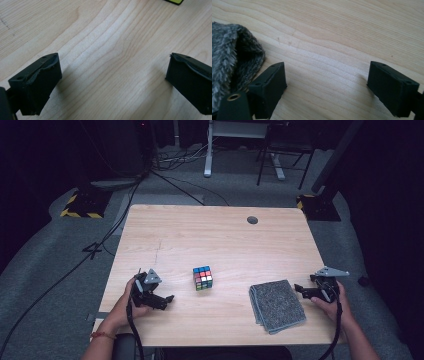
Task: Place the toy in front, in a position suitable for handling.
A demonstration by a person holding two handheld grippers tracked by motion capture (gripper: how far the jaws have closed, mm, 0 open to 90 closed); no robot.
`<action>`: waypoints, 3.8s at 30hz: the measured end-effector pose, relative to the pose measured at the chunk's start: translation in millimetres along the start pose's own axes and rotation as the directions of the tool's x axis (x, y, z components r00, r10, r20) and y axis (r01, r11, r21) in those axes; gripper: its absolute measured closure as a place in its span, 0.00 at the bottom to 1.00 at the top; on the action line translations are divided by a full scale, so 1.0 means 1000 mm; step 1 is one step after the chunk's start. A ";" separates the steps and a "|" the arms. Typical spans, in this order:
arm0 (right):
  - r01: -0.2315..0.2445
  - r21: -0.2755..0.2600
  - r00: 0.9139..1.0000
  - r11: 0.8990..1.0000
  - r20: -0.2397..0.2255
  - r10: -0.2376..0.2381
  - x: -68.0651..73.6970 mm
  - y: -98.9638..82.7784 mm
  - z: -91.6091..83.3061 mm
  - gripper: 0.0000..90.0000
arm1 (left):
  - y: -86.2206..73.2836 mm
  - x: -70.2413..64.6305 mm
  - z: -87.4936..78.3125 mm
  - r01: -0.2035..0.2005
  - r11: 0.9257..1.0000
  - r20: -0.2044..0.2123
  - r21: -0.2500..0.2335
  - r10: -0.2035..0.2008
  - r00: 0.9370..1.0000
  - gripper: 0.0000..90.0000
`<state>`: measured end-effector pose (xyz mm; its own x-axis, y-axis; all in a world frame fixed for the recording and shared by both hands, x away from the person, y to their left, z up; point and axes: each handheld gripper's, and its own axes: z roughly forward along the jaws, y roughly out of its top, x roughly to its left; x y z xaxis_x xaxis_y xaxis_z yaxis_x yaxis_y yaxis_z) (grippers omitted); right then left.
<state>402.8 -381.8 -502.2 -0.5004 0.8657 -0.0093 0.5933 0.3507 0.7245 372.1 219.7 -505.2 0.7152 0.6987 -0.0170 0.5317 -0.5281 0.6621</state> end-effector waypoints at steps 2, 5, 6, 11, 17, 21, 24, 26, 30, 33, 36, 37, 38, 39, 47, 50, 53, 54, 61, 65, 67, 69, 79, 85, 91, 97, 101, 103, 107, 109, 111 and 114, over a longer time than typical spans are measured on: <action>0.012 0.008 1.000 1.000 -0.013 -0.012 -0.001 0.001 0.000 0.16 | 0.000 0.002 -0.001 -0.017 1.000 0.017 0.004 0.017 1.000 0.00; 0.018 0.014 1.000 1.000 -0.018 -0.018 -0.001 0.000 -0.001 0.16 | -0.001 0.003 -0.001 -0.022 1.000 0.023 0.002 0.022 0.999 0.00; 0.018 0.015 1.000 1.000 -0.018 -0.017 -0.001 0.000 -0.001 0.16 | -0.001 0.003 -0.001 -0.022 1.000 0.023 0.003 0.022 0.999 0.00; 0.023 0.030 0.999 0.999 -0.024 -0.022 -0.002 0.002 -0.001 0.16 | -0.001 0.003 -0.001 -0.022 1.000 0.023 0.002 0.022 0.999 0.00; 0.018 0.058 1.000 0.998 0.012 -0.019 0.004 0.009 -0.007 0.23 | -0.001 0.003 -0.001 -0.021 1.000 0.024 0.001 0.021 1.000 0.00; 0.041 -0.047 0.999 0.998 -0.024 -0.042 0.016 0.019 -0.024 0.25 | -0.002 0.003 -0.002 -0.022 1.000 0.021 0.003 0.022 1.000 0.00; 0.082 -0.059 0.995 0.995 -0.044 -0.084 0.025 0.020 -0.030 0.25 | -0.001 0.004 -0.001 -0.030 1.000 0.030 0.004 0.030 0.999 0.00; 0.130 -0.070 0.987 0.989 -0.090 -0.136 0.036 0.021 -0.032 0.25 | -0.001 0.004 -0.001 -0.031 1.000 0.031 0.003 0.030 0.999 0.00; 0.227 -0.070 0.959 0.971 -0.159 -0.235 0.059 0.024 -0.032 0.24 | -0.001 0.003 -0.001 -0.028 1.000 0.028 0.004 0.028 0.999 0.00; 0.288 -0.073 0.930 0.955 -0.218 -0.297 0.076 0.025 -0.030 0.24 | -0.001 0.003 -0.001 -0.024 1.000 0.027 0.003 0.024 0.999 0.00; 0.370 -0.059 0.891 0.927 -0.261 -0.372 0.094 0.023 -0.026 0.23 | -0.001 0.003 -0.001 -0.024 1.000 0.027 0.003 0.024 0.999 0.00; 0.385 -0.057 0.883 0.921 -0.268 -0.385 0.097 0.022 -0.024 0.23 | -0.001 0.003 -0.001 -0.025 1.000 0.027 0.003 0.025 0.999 0.00; 0.395 -0.056 0.875 0.917 -0.281 -0.394 0.100 0.021 -0.023 0.23 | -0.001 0.003 -0.001 -0.024 1.000 0.027 0.003 0.024 0.999 0.00; 0.400 -0.054 0.870 0.915 -0.293 -0.397 0.103 0.021 -0.020 0.23 | -0.001 0.003 -0.001 -0.024 1.000 0.027 0.003 0.024 0.999 0.00; 0.419 -0.020 0.862 0.908 -0.306 -0.405 0.110 0.014 -0.002 0.17 | -0.001 0.003 -0.001 -0.021 1.000 0.025 0.001 0.021 0.999 0.00; 0.374 -0.013 0.867 0.927 -0.350 -0.354 0.104 0.013 0.003 0.16 | -0.001 0.002 -0.001 -0.013 1.000 0.016 0.004 0.013 1.000 0.00; 0.368 -0.008 0.867 0.930 -0.359 -0.347 0.102 0.014 0.003 0.16 | 0.000 0.000 -0.001 -0.010 1.000 0.010 0.004 0.010 1.000 0.00; 0.370 -0.004 0.867 0.929 -0.359 -0.347 0.102 0.014 0.003 0.16 | 0.000 -0.001 0.000 -0.013 1.000 0.014 0.004 0.013 1.000 0.01; 0.339 0.000 0.887 0.941 -0.334 -0.319 0.093 0.015 0.006 0.16 | 0.018 -0.015 0.016 -0.101 0.995 0.087 -0.002 0.101 0.991 0.00; 0.296 0.006 0.913 0.955 -0.295 -0.282 0.082 0.015 0.006 0.16 | 0.026 -0.019 0.023 -0.137 0.991 0.118 -0.004 0.137 0.984 0.00; 0.286 0.007 0.919 0.958 -0.284 -0.273 0.079 0.015 0.006 0.16 | 0.031 -0.020 0.027 -0.144 0.990 0.129 -0.004 0.143 0.981 0.00; 0.268 0.009 0.929 0.963 -0.268 -0.256 0.075 0.014 0.006 0.16 | 0.037 -0.022 0.032 -0.156 0.988 0.140 -0.006 0.155 0.978 0.00; 0.189 -0.004 0.964 0.982 -0.192 -0.187 0.058 0.010 0.006 0.16 | 0.069 -0.030 0.053 -0.172 0.985 0.194 -0.017 0.172 0.966 0.15; 0.189 -0.013 0.963 0.982 -0.196 -0.188 0.057 0.009 0.006 0.16 | 0.081 -0.034 0.053 -0.180 0.982 0.214 -0.063 0.190 0.958 0.17; 0.190 -0.018 0.962 0.982 -0.196 -0.190 0.057 0.008 0.006 0.16 | 0.093 -0.040 0.061 -0.208 0.975 0.192 -0.073 0.218 0.957 0.17; 0.192 -0.020 0.961 0.981 -0.197 -0.192 0.056 0.008 0.005 0.16 | 0.096 -0.044 0.063 -0.239 0.969 0.184 -0.060 0.246 0.952 0.18; 0.209 -0.001 0.959 0.978 -0.198 -0.205 0.057 0.010 0.003 0.18 | 0.094 -0.042 0.059 -0.245 0.967 0.203 -0.067 0.253 0.946 0.29; 0.234 0.018 0.955 0.972 -0.193 -0.226 0.058 0.012 0.000 0.20 | 0.094 -0.043 0.057 -0.251 0.966 0.209 -0.065 0.259 0.943 0.33; 0.261 0.017 0.949 0.965 -0.185 -0.254 0.063 0.013 -0.005 0.25 | 0.092 -0.047 0.055 -0.270 0.961 0.223 -0.064 0.277 0.935 0.35; 0.284 0.000 0.940 0.959 -0.196 -0.278 0.067 0.014 -0.008 0.25 | 0.092 -0.050 0.054 -0.290 0.955 0.220 -0.057 0.295 0.930 0.35; 0.285 -0.003 0.939 0.959 -0.201 -0.280 0.069 0.014 -0.009 0.24 | 0.091 -0.053 0.053 -0.298 0.953 0.232 -0.057 0.303 0.924 0.35; 0.304 -0.001 0.932 0.953 -0.205 -0.298 0.073 0.015 -0.009 0.23 | 0.091 -0.059 0.051 -0.318 0.947 0.251 -0.056 0.321 0.913 0.35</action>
<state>369.7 -316.1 -485.8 -0.7724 0.6296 -0.0835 0.4121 0.5969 0.6884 401.7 106.0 -482.6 0.9376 0.3475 0.0092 0.2509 -0.6949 0.6739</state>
